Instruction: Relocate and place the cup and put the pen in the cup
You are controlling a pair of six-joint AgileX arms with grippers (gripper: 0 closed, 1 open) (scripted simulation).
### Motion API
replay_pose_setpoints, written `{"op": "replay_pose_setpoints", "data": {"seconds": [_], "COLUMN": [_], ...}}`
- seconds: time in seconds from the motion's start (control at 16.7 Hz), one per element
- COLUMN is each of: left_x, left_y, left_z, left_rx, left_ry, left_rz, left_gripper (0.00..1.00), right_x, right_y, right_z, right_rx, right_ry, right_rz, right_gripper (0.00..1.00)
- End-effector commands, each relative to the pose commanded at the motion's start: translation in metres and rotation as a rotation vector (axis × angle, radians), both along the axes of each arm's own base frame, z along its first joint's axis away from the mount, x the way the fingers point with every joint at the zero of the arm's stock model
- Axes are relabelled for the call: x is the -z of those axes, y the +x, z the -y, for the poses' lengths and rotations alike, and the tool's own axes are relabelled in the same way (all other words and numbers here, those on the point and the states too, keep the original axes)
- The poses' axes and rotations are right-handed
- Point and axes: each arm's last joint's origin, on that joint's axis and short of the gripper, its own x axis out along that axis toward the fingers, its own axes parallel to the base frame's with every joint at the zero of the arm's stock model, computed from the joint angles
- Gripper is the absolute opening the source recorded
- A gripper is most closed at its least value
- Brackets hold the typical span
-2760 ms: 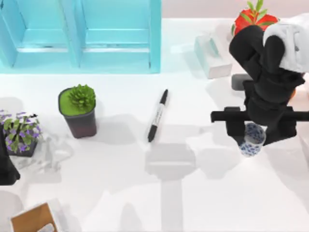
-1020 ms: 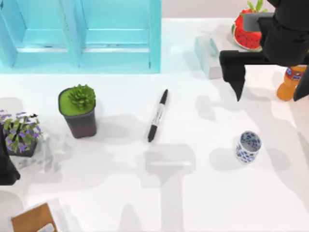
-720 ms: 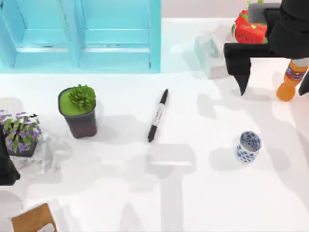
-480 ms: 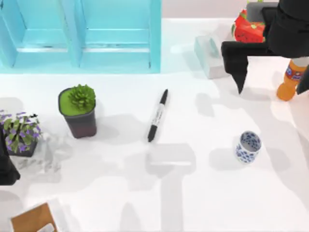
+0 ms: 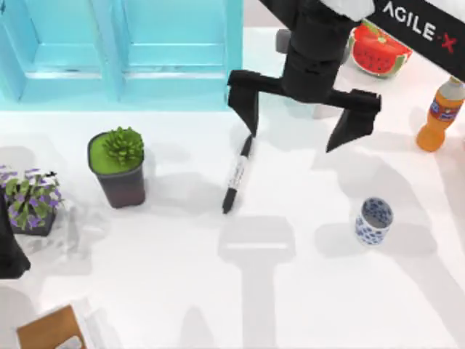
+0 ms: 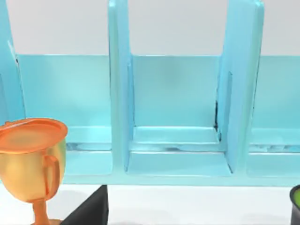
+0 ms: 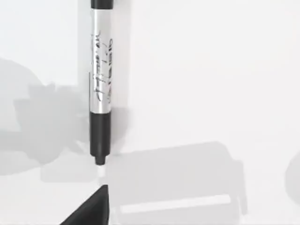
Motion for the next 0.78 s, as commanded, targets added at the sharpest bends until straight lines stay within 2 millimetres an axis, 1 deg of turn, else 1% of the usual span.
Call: {"op": "replay_pose_setpoints", "data": {"seconds": [0.12,0.24,0.3,0.6,0.66,0.78], "left_x": [0.0,0.0,0.0,0.0,0.0,0.0], "left_y": [0.0,0.0,0.0,0.0,0.0,0.0], "left_z": [0.0,0.0,0.0,0.0,0.0,0.0], "left_rx": [0.0,0.0,0.0,0.0,0.0,0.0], "left_ry": [0.0,0.0,0.0,0.0,0.0,0.0], "left_rz": [0.0,0.0,0.0,0.0,0.0,0.0], "left_gripper": [1.0,1.0,1.0,1.0,1.0,1.0], "right_x": [0.024,0.037,0.039,0.042,0.045,0.061], "right_y": [0.009,0.014,0.014,0.016,0.016,0.018], "right_z": [-0.024,-0.039,-0.043,-0.042,-0.043,-0.047], "right_rx": [0.042,0.07,0.077,0.081,0.08,0.078], "right_ry": [0.031,0.059,0.066,0.064,0.065,0.067], "right_rz": [0.007,0.02,0.024,0.022,0.022,0.024], "right_gripper": [1.0,1.0,1.0,1.0,1.0,1.0]}}
